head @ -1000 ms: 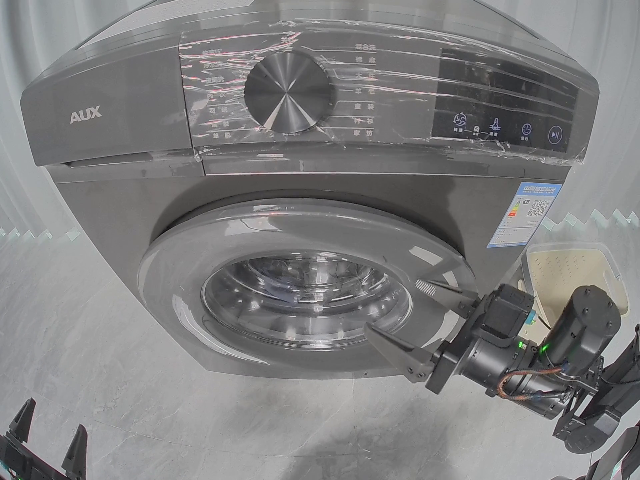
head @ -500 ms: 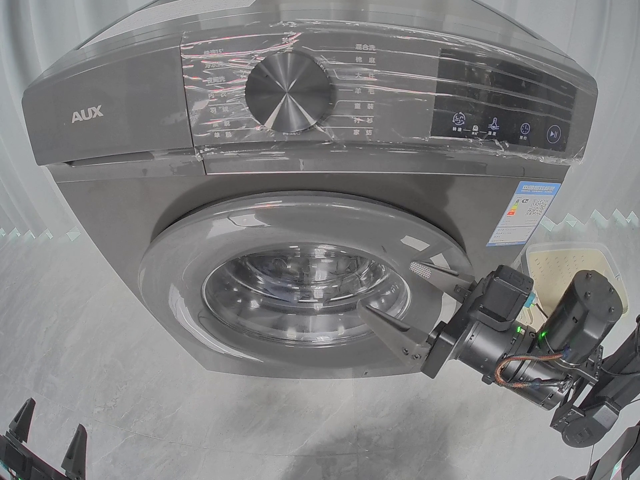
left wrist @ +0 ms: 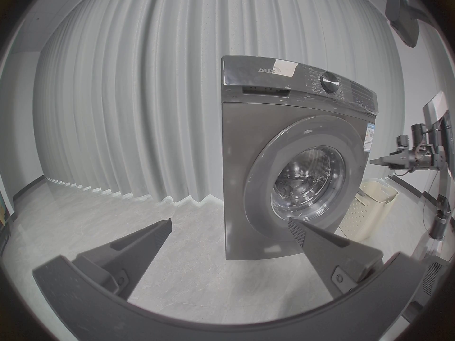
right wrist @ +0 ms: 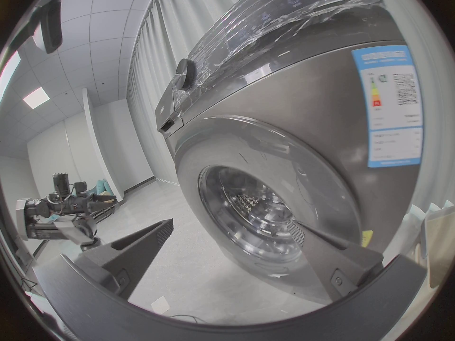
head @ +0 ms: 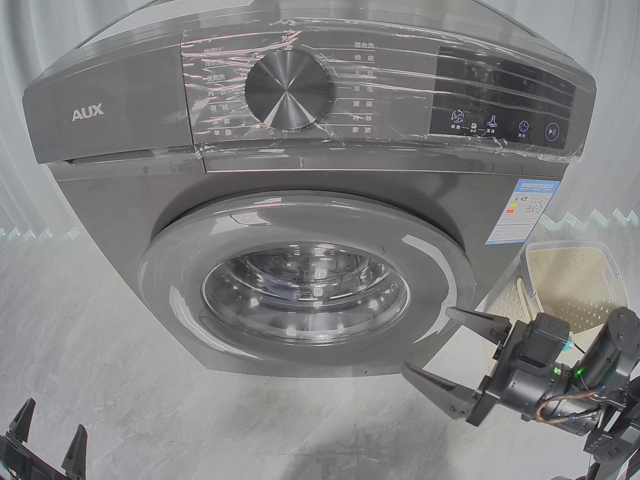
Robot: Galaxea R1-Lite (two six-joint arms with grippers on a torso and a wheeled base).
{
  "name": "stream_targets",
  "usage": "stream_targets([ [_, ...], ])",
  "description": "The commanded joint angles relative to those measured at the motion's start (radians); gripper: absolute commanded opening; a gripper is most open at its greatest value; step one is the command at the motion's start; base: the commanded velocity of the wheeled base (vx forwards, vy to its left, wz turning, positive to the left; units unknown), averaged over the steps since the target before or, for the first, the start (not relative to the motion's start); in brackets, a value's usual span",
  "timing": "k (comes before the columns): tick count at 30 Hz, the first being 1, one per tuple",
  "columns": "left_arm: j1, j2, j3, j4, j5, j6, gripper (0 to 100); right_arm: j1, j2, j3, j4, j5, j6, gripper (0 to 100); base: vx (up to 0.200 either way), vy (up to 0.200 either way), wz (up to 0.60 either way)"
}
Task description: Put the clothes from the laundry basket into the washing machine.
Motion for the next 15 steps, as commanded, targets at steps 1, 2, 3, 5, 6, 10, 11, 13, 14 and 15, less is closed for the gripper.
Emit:
stream_targets([
  [1, 0.000, -0.016, 0.016, 0.000, 0.001, -0.001, 100, 0.007, -0.166, 0.104, 0.013, 0.033, 0.004, 100, 0.000, 0.000, 0.00],
  [2, 0.000, -0.016, 0.016, 0.000, 0.001, -0.001, 100, 0.000, -0.179, 0.115, 0.014, 0.031, 0.004, 100, 0.000, 0.000, 0.00],
  [3, 0.000, -0.016, 0.016, 0.000, 0.001, -0.001, 100, -0.010, -0.195, 0.116, 0.022, 0.028, 0.008, 100, 0.000, 0.000, 0.00],
  [5, 0.000, -0.016, 0.016, 0.000, 0.001, -0.001, 100, -0.070, -0.236, 0.116, 0.042, 0.022, 0.008, 100, 0.000, 0.000, 0.00],
  [6, 0.000, -0.016, 0.016, 0.000, 0.001, -0.001, 100, -0.109, -0.259, 0.116, 0.054, 0.023, 0.001, 100, 0.000, 0.000, 0.00],
  [10, 0.000, -0.016, 0.016, 0.000, 0.001, -0.001, 100, -0.202, -0.356, 0.115, 0.131, 0.031, -0.022, 100, 0.000, 0.000, 0.00],
  [11, 0.000, -0.016, 0.016, 0.000, 0.001, -0.001, 100, -0.225, -0.403, 0.116, 0.198, 0.028, -0.033, 100, 0.000, 0.000, 0.00],
  [13, 0.000, -0.016, 0.016, 0.000, 0.001, -0.002, 100, -0.260, -0.443, 0.115, 0.271, 0.008, -0.054, 100, 0.000, 0.000, 0.00],
  [14, 0.000, -0.016, 0.016, 0.000, 0.001, -0.002, 100, -0.280, -0.454, 0.115, 0.284, -0.001, -0.059, 100, 0.000, 0.000, 0.00],
  [15, 0.000, -0.016, 0.016, 0.000, 0.001, -0.002, 100, -0.306, -0.466, 0.116, 0.298, -0.010, -0.062, 100, 0.000, 0.000, 0.00],
])
